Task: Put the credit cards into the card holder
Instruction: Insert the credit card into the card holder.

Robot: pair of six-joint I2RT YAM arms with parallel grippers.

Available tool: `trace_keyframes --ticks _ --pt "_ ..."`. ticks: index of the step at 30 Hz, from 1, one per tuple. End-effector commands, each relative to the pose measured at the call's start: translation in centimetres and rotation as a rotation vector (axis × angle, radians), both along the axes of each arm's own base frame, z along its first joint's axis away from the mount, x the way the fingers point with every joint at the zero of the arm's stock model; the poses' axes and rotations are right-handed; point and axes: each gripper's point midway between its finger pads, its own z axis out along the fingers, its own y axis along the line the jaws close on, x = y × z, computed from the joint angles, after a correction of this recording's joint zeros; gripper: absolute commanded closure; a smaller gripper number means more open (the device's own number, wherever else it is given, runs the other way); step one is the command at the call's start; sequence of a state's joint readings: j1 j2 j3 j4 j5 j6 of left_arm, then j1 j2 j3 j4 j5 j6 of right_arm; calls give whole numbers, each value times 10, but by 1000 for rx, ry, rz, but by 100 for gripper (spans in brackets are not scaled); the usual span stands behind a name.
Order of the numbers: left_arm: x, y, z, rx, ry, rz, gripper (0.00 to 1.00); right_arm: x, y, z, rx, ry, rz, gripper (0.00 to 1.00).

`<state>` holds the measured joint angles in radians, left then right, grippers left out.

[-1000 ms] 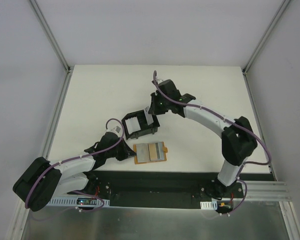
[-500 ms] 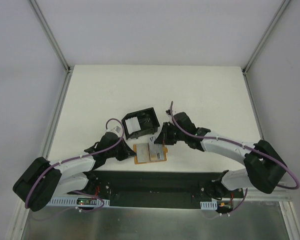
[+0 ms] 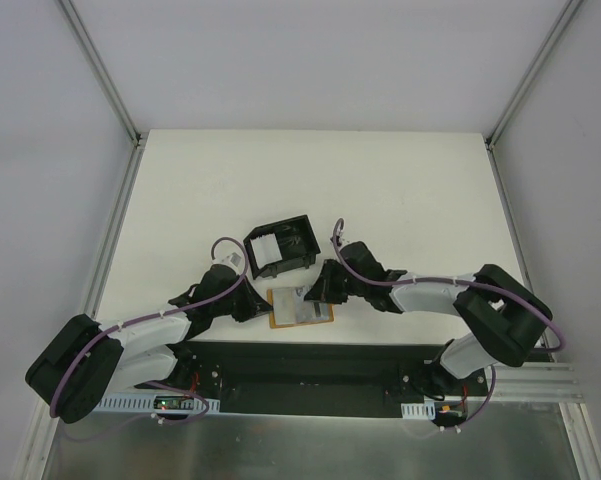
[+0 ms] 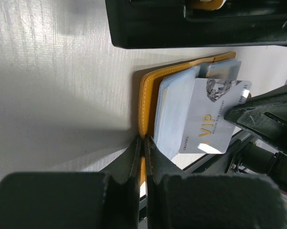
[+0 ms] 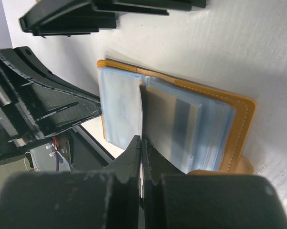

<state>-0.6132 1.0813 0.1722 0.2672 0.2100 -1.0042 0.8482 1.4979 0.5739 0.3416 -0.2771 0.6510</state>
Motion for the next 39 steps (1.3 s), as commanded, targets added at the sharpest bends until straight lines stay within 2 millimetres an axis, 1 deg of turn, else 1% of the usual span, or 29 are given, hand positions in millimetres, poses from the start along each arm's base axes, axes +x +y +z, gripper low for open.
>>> trace_keyframes --ticks 1,6,8,11,15,19,20,27,30,33,39 --pt "-35 30 -38 140 143 -7 100 0 2 -10 6 -6 -11 100" --pt "-35 30 -39 144 147 -9 100 1 -4 -19 -25 -17 -22 100" --pt "-36 30 -39 142 148 -13 100 2 -10 -22 -51 -20 -43 100" --pt "-36 31 -40 146 149 -11 100 1 -10 -24 -63 -16 -38 100" --pt "-35 29 -39 141 149 -13 100 6 -20 -28 -91 -28 -96 100" --pt "-34 29 -39 143 148 -8 100 6 -17 -27 -95 -32 -106 100" --pt "-34 29 -38 142 144 -11 100 4 -15 -29 -104 -25 -104 100" --pt "-34 28 -38 140 148 -14 100 -6 7 -36 -102 19 -77 100" --pt "-34 28 -38 139 146 -13 100 -4 13 -34 -92 17 -71 100" --pt "-34 29 -39 141 144 -9 100 1 10 -32 -96 -1 -88 100" --pt "-35 29 -39 138 145 -13 100 14 -4 -28 -101 -27 -159 100"
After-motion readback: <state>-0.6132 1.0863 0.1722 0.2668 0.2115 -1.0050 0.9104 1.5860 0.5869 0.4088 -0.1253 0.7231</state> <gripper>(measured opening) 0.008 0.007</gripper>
